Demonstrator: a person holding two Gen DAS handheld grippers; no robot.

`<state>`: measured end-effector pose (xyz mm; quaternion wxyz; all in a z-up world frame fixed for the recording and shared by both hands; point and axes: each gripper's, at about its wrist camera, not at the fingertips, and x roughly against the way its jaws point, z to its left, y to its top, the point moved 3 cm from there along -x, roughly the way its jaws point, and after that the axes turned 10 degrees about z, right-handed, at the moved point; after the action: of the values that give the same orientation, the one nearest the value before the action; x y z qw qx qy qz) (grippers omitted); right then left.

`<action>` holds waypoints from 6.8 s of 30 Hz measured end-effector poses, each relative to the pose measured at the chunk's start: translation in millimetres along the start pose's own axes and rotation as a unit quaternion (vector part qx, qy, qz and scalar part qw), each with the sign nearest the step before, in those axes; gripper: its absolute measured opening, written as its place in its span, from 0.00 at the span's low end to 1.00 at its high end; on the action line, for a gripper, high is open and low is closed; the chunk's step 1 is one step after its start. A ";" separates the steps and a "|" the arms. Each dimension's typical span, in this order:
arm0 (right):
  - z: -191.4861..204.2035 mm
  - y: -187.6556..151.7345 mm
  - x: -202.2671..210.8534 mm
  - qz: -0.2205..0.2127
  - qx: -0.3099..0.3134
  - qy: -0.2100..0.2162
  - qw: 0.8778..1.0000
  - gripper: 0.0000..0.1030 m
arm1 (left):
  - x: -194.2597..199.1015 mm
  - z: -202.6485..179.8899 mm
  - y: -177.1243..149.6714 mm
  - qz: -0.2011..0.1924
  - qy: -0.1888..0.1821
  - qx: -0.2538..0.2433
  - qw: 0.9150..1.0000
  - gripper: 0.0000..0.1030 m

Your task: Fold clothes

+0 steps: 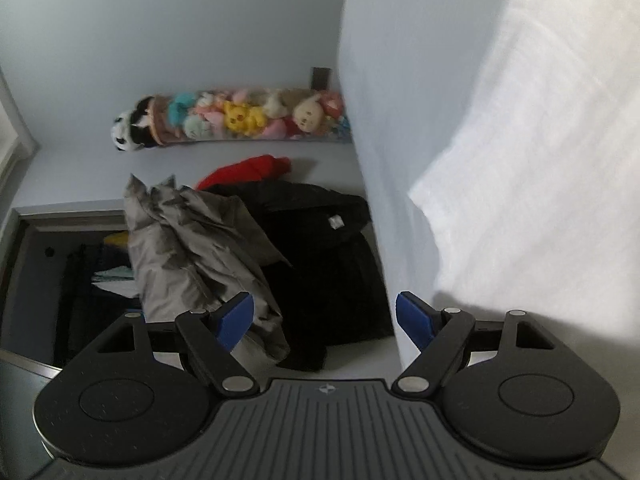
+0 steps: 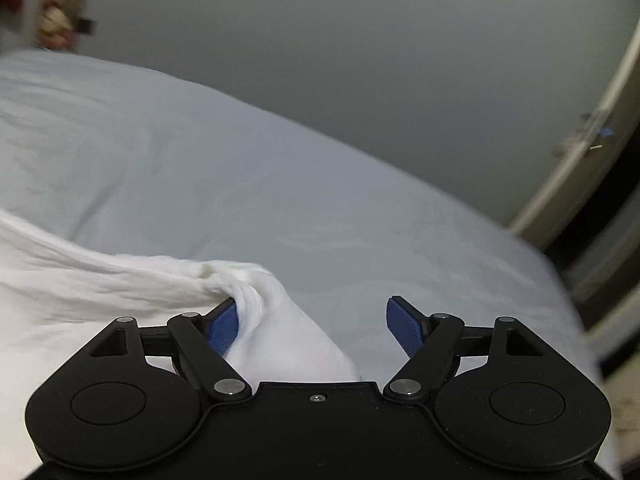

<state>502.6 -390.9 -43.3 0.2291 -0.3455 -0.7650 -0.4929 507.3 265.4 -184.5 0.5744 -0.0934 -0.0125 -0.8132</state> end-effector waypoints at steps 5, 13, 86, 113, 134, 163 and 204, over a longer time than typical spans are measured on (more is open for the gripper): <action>-26.7 0.4 26.8 0.011 -0.033 -0.018 0.999 0.73 | 16.8 17.3 -25.7 -0.033 -0.001 -0.014 0.999 0.76; -42.7 -53.2 78.4 0.014 0.061 0.053 0.997 0.74 | 66.4 24.5 -79.6 -0.155 -0.063 -0.070 0.983 0.76; 53.3 -169.2 126.1 -0.025 0.482 0.021 0.875 0.05 | 74.3 -34.1 -166.6 -0.305 -0.011 -0.255 0.917 0.07; 74.4 -322.4 232.3 0.051 0.462 0.177 0.867 0.17 | 71.6 -77.7 -289.8 -0.280 -0.118 -0.301 0.904 0.11; 13.7 -365.2 261.3 0.040 0.374 0.198 0.905 0.57 | 194.1 -33.3 -311.3 -0.266 -0.191 -0.228 0.917 0.56; 48.1 -339.4 241.4 0.197 0.250 0.380 0.868 0.90 | 279.1 -75.5 -331.1 -0.276 -0.281 -0.193 0.899 0.57; -54.3 -397.1 138.0 0.234 -0.214 0.410 0.855 0.42 | 302.5 -68.1 -341.8 -0.231 -0.285 -0.221 0.904 0.57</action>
<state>113.0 -508.1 -162.2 0.5511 -0.3217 -0.3743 -0.6728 80.3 91.0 -171.4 0.3074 -0.4399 -0.0168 -0.8436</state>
